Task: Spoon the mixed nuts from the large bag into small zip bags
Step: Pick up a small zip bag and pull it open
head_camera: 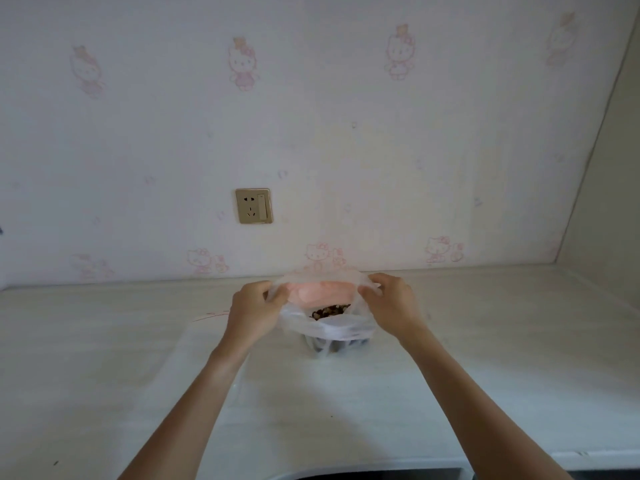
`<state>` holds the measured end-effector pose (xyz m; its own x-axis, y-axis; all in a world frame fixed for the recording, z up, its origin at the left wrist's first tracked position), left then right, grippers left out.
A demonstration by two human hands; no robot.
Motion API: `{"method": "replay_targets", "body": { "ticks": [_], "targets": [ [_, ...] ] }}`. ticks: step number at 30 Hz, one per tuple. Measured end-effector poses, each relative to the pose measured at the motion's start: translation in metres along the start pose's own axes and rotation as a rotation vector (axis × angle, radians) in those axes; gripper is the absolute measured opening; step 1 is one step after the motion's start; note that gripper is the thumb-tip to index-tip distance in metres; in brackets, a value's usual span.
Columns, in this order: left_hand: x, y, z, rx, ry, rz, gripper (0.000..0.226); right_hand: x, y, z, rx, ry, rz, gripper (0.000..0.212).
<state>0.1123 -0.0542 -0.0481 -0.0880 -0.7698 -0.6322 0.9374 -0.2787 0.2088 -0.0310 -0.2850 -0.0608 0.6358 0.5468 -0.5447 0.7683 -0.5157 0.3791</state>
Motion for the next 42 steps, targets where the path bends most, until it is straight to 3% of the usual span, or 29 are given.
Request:
{"method": "replay_targets", "body": {
  "ticks": [4, 6, 9, 16, 19, 22, 24, 28, 30, 32, 37, 42],
  "targets": [
    [0.013, 0.004, 0.008, 0.057, -0.092, -0.154, 0.055, 0.013, 0.006, 0.005, 0.041, 0.21, -0.068, 0.041],
    [0.013, 0.009, 0.004, 0.048, -0.096, -0.147, 0.056, 0.014, 0.007, 0.011, 0.102, 0.325, -0.061, 0.038],
    [0.02, 0.015, -0.011, -0.079, -0.259, -0.19, 0.047, 0.018, 0.007, 0.023, 0.191, 0.437, -0.015, 0.024],
    [0.053, 0.02, -0.034, -0.441, -0.602, -0.214, 0.041, 0.041, 0.005, 0.044, 0.378, 0.553, 0.132, 0.03],
    [0.06, 0.018, -0.04, -0.522, -0.64, -0.227, 0.039, 0.044, 0.006, 0.044, 0.406, 0.56, 0.161, 0.03],
    [0.046, 0.017, -0.04, -0.495, -0.513, -0.22, 0.055, 0.031, 0.013, 0.043, 0.344, 0.429, 0.137, 0.036],
    [0.03, 0.015, -0.039, -0.441, -0.309, -0.231, 0.066, 0.017, 0.016, 0.037, 0.259, 0.35, 0.081, 0.038],
    [0.001, 0.013, -0.039, -0.312, 0.186, -0.157, 0.081, -0.01, 0.015, 0.024, 0.089, -0.213, -0.078, 0.056],
    [-0.003, 0.014, -0.037, -0.265, 0.363, -0.134, 0.076, -0.014, 0.012, 0.019, 0.089, -0.379, -0.128, 0.058],
    [0.0, 0.014, -0.032, -0.245, 0.396, -0.163, 0.066, -0.014, 0.009, 0.016, 0.132, -0.364, -0.164, 0.055],
    [0.017, 0.001, -0.035, -0.393, -0.131, -0.328, 0.038, 0.0, -0.007, 0.017, 0.245, 0.012, -0.2, 0.024],
    [0.032, -0.015, -0.048, -0.578, -0.712, -0.462, 0.019, 0.019, -0.029, 0.039, 0.435, 0.594, -0.094, 0.015]
  ]
}}
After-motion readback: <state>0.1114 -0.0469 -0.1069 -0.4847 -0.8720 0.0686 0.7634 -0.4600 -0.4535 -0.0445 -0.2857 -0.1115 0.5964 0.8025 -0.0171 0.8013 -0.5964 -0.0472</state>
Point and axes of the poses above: each hand's wrist, its own y-axis towards the middle knuckle, its own x-axis out of the palm, z = x × y, the point moved 10 cm from there along y, towards the middle knuckle, and after that the axes turned 12 degrees about -x, right-handed, at the moved point
